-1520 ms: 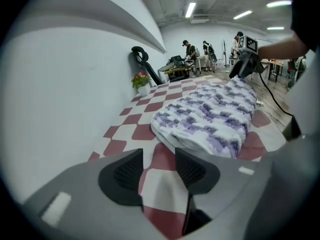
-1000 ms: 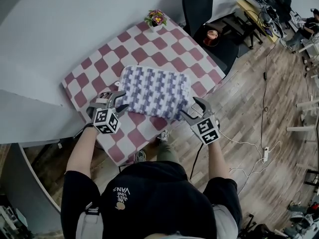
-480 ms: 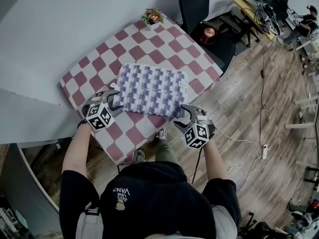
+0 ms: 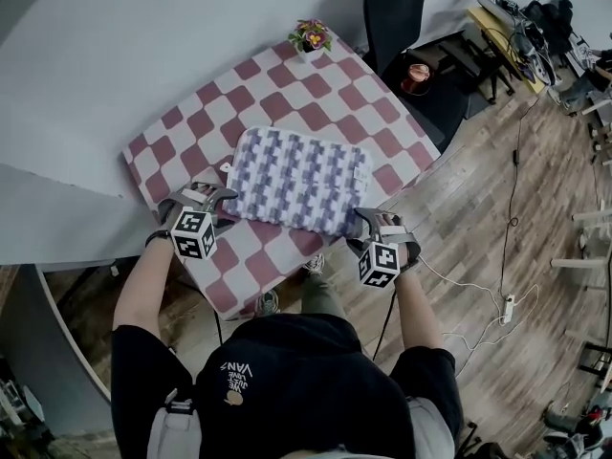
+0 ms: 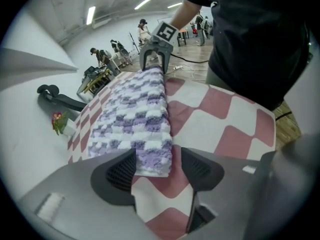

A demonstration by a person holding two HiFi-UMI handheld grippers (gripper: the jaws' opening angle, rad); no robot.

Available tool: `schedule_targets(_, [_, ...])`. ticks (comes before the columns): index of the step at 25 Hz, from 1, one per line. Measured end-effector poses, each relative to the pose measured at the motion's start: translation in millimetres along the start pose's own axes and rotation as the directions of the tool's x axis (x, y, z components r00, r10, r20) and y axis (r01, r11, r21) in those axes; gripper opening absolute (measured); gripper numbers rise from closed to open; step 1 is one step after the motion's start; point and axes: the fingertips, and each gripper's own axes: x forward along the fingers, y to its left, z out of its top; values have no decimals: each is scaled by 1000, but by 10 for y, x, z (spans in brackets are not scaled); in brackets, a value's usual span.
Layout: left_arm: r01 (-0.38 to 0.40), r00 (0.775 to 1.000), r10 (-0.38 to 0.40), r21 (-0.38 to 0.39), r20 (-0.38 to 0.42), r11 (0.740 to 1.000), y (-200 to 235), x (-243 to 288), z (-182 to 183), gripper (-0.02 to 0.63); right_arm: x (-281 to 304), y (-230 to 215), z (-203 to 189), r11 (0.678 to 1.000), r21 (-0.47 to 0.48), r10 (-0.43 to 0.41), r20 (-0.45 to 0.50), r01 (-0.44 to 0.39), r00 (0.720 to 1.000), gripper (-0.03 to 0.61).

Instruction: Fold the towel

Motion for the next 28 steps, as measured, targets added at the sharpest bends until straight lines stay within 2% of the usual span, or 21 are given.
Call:
schedule_targets(4, [37, 998, -35, 23, -56, 999, 30, 102, -119, 261, 37, -44, -7, 1000, -5, 6, 10, -6, 1000, 338])
schedule_targets(9, [93, 992, -92, 11, -82, 996, 31, 170, -160, 256, 54, -73, 3, 998, 23, 50, 44, -51, 998, 255])
schedule_targets(12, [102, 991, -102, -10, -90, 995, 40, 191, -141, 211, 35, -66, -20, 993, 64, 90, 65, -94, 994, 239])
schedule_targets(13, [93, 991, -95, -16, -98, 995, 54, 200, -137, 143, 23, -67, -17, 991, 79, 104, 72, -109, 992, 234])
schedule_targets(14, [87, 990, -89, -24, -105, 996, 65, 209, -138, 137, 7, -75, -7, 987, 100, 117, 83, -125, 990, 226])
schedule_targets(16, [77, 990, -82, -49, -113, 996, 75, 218, -144, 129, -42, -119, 24, 976, 159, 128, 119, -146, 985, 193])
schedule_targets(17, [71, 991, -78, -67, -111, 995, 74, 214, -144, 123, -71, -152, 36, 971, 190, 122, 137, -147, 983, 127])
schedule_targets(19, [57, 992, -68, -111, -102, 992, 61, 192, -135, 92, -111, -197, 45, 964, 228, 101, 150, -134, 984, 80])
schedule_targets(24, [46, 996, -62, -207, -69, 977, 33, 62, -124, 63, -143, -146, 89, 960, 258, 74, 134, -107, 988, 64])
schedule_targets(28, [115, 992, -124, -269, -17, 956, -73, -184, -52, 60, -336, -81, 190, 943, 300, 100, 163, -146, 982, 63])
